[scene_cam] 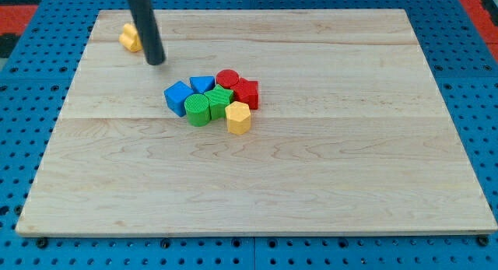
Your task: Move the arm below the green circle
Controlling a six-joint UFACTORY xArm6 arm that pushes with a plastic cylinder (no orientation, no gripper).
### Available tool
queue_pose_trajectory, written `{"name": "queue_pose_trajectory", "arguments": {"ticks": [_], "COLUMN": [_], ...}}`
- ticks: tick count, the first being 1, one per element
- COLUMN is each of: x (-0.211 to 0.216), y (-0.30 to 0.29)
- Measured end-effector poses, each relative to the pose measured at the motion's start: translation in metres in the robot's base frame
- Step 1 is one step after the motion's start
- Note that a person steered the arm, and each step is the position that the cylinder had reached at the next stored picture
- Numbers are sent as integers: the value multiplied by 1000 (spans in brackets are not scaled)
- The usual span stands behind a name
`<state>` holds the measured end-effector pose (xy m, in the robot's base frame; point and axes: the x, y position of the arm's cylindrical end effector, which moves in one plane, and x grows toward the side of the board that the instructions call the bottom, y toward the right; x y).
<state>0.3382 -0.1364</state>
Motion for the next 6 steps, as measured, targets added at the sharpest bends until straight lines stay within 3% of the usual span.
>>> {"name": "queue_pose_trajectory", "arguments": {"ticks": [3,4,5,6], "x": [139,176,179,179], "y": [-6,23,86,90]}}
